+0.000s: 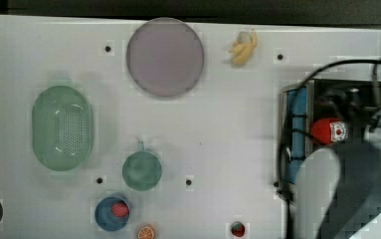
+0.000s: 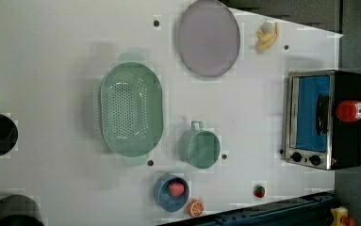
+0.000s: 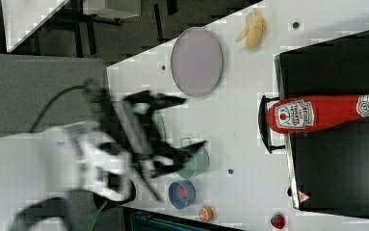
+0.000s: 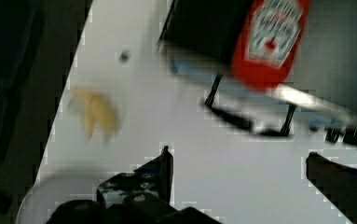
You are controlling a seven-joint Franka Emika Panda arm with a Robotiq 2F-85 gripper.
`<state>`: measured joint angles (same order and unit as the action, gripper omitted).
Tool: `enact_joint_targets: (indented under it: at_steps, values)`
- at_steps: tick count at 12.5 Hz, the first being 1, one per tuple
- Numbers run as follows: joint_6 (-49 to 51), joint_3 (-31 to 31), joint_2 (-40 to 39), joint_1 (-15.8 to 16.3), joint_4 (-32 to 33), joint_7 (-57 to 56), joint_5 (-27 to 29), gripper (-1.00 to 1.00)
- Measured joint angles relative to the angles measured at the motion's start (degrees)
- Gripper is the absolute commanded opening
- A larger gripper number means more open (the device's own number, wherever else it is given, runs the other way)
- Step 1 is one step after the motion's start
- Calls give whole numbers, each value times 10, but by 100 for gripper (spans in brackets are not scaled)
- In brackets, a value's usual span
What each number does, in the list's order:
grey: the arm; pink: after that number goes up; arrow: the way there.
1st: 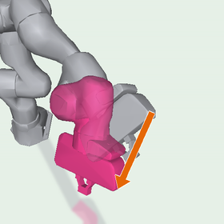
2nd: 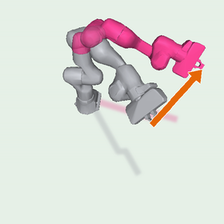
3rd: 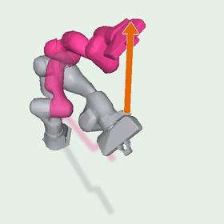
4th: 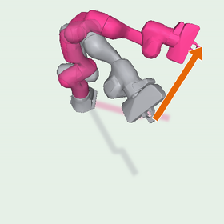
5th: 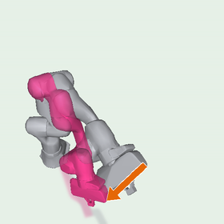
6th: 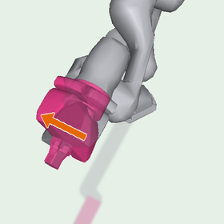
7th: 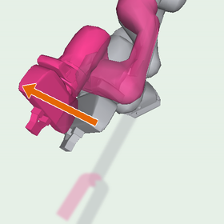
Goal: Pick Ketchup from oven and place it on table.
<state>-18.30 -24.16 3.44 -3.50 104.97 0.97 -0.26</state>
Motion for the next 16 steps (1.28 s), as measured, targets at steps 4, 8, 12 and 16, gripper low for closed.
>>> enact_joint_targets:
  at_steps: [4,8,12,16]
  values:
    - [-24,-45,-60,-32,-3,2,5,100]
    - [-60,-100,-171,-34,-64,2,50,100]
    - [-73,-91,-238,-44,-59,3,90,100]
    - [-97,-87,-287,-40,-60,3,125,100]
